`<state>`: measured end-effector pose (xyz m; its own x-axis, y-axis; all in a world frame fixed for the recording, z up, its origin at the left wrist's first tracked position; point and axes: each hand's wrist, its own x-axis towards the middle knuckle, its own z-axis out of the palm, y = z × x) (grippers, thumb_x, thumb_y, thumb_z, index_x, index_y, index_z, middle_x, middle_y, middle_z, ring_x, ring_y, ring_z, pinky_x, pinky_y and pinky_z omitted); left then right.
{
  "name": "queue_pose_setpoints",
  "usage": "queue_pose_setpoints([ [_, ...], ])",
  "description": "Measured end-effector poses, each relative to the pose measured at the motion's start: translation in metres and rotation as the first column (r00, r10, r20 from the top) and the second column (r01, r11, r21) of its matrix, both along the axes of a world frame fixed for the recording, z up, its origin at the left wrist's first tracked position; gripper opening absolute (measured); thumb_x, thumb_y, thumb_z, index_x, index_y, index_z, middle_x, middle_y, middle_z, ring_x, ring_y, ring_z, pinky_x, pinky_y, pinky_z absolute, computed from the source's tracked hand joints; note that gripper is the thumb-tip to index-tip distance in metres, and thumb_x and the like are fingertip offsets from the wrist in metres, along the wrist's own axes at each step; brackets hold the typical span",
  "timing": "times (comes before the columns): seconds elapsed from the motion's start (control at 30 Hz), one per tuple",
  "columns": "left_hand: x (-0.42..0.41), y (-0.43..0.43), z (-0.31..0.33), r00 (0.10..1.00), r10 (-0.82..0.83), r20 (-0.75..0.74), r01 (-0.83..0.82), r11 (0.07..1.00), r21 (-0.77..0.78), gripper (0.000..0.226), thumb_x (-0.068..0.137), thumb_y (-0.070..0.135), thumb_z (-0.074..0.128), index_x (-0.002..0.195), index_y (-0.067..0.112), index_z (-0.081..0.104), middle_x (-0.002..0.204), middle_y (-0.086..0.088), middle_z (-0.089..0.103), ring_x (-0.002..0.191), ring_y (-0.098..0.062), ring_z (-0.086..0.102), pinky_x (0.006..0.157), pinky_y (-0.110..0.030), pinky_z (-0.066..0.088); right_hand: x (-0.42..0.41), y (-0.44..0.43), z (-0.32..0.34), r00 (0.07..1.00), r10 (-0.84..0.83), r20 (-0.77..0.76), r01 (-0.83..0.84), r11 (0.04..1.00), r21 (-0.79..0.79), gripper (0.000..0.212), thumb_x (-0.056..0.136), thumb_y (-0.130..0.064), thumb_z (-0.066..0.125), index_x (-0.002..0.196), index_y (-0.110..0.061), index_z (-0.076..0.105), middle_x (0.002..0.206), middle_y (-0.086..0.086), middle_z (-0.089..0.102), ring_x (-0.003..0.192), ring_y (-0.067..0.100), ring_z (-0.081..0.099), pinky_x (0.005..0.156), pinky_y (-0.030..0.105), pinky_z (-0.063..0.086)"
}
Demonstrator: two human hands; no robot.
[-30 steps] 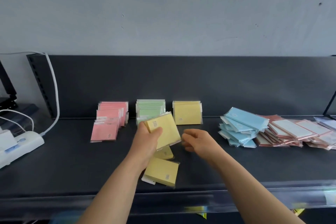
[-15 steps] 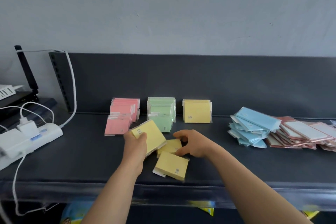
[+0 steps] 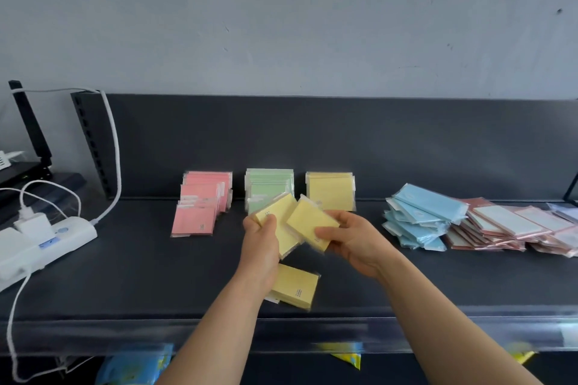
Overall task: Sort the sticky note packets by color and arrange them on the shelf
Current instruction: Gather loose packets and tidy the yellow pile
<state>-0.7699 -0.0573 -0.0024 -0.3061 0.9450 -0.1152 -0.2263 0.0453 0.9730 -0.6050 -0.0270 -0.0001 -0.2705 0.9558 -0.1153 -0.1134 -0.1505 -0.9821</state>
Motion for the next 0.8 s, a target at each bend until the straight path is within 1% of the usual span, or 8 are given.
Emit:
queue_pose_setpoints([
  [0.07, 0.012, 0.000, 0.005, 0.992, -0.012, 0.127, 0.009, 1.000, 0.025, 0.011, 0.103, 0.026, 0.041, 0.113, 0.026, 0.044, 0.108, -0.008, 0.058, 0.099, -0.025, 0.058, 0.087, -0.042, 0.050, -0.003, -0.002, -0.007, 1.000, 0.004, -0.006, -0.005, 0.999, -0.046, 0.043, 0.081, -0.005, 0.071, 0.121, -0.007, 0.055, 0.118, 0.013, 0.063, 0.104, 0.026, 0.066, 0.081, 0.033, 0.056],
  [0.17, 0.025, 0.000, 0.011, 0.957, -0.030, 0.288, 0.014, 0.998, 0.060, 0.021, 0.103, 0.026, 0.040, 0.122, 0.020, 0.046, 0.111, -0.010, 0.059, 0.098, -0.023, 0.059, 0.077, -0.035, 0.050, -0.002, -0.001, -0.012, 0.998, -0.008, -0.062, 0.003, 0.996, -0.088, 0.049, 0.080, -0.011, 0.074, 0.125, -0.005, 0.054, 0.121, 0.014, 0.063, 0.107, 0.025, 0.064, 0.083, 0.032, 0.055],
  [0.3, 0.040, 0.001, 0.010, 0.940, -0.096, 0.327, 0.076, 0.994, 0.074, 0.024, 0.104, 0.031, 0.037, 0.122, 0.020, 0.048, 0.109, -0.008, 0.060, 0.097, -0.021, 0.059, 0.075, -0.032, 0.049, 0.002, -0.001, -0.010, 0.993, 0.038, -0.112, -0.046, 0.997, -0.064, 0.036, 0.086, -0.006, 0.066, 0.121, -0.001, 0.057, 0.119, 0.018, 0.064, 0.102, 0.027, 0.065, 0.080, 0.032, 0.056],
  [0.37, 0.042, 0.007, 0.005, 0.973, -0.117, 0.201, 0.107, 0.993, 0.058, 0.027, 0.103, 0.035, 0.036, 0.121, 0.020, 0.050, 0.109, -0.008, 0.061, 0.100, -0.022, 0.059, 0.083, -0.036, 0.051, 0.008, 0.000, -0.007, 0.994, 0.017, -0.109, -0.022, 0.999, -0.041, 0.036, 0.086, 0.001, 0.064, 0.120, 0.000, 0.055, 0.118, 0.020, 0.064, 0.103, 0.031, 0.065, 0.081, 0.037, 0.057],
  [0.47, 0.035, 0.017, 0.000, 0.968, -0.164, -0.188, 0.171, 0.985, 0.024, 0.027, 0.100, 0.040, 0.041, 0.120, 0.024, 0.050, 0.117, -0.002, 0.059, 0.108, -0.019, 0.057, 0.100, -0.041, 0.046, 0.019, 0.007, -0.005, 0.995, -0.092, 0.029, 0.091, 0.995, 0.042, 0.047, 0.082, 0.002, 0.068, 0.125, -0.005, 0.050, 0.115, 0.014, 0.062, 0.100, 0.027, 0.066, 0.075, 0.034, 0.058],
  [0.53, 0.031, 0.024, 0.001, 0.875, -0.225, -0.429, 0.239, 0.971, -0.022, 0.031, 0.098, 0.038, 0.047, 0.126, 0.025, 0.047, 0.120, 0.007, 0.056, 0.106, -0.011, 0.054, 0.092, -0.031, 0.045, 0.027, 0.014, -0.007, 0.959, -0.162, 0.231, 0.129, 0.980, 0.150, 0.058, 0.080, -0.002, 0.072, 0.131, -0.011, 0.046, 0.113, 0.008, 0.062, 0.096, 0.022, 0.066, 0.077, 0.033, 0.058],
  [0.63, 0.034, 0.035, 0.006, 0.642, -0.270, -0.718, 0.276, 0.955, -0.112, 0.046, 0.097, 0.036, 0.052, 0.139, 0.019, 0.042, 0.127, 0.005, 0.052, 0.112, -0.013, 0.051, 0.084, -0.025, 0.038, 0.033, 0.029, -0.010, 0.873, -0.241, 0.425, 0.139, 0.956, 0.258, 0.069, 0.079, -0.009, 0.075, 0.137, -0.017, 0.039, 0.121, 0.001, 0.057, 0.100, 0.017, 0.062, 0.084, 0.031, 0.054],
  [0.8, 0.046, 0.066, 0.011, 0.465, -0.227, -0.856, 0.229, 0.964, -0.132, 0.045, 0.098, 0.036, 0.051, 0.135, 0.012, 0.045, 0.129, -0.003, 0.055, 0.116, -0.019, 0.053, 0.083, -0.023, 0.039, 0.037, 0.060, -0.013, 0.761, -0.359, 0.541, 0.173, 0.915, 0.364, 0.060, 0.081, -0.015, 0.072, 0.133, -0.016, 0.042, 0.122, 0.000, 0.057, 0.101, 0.017, 0.060, 0.080, 0.032, 0.055],
])
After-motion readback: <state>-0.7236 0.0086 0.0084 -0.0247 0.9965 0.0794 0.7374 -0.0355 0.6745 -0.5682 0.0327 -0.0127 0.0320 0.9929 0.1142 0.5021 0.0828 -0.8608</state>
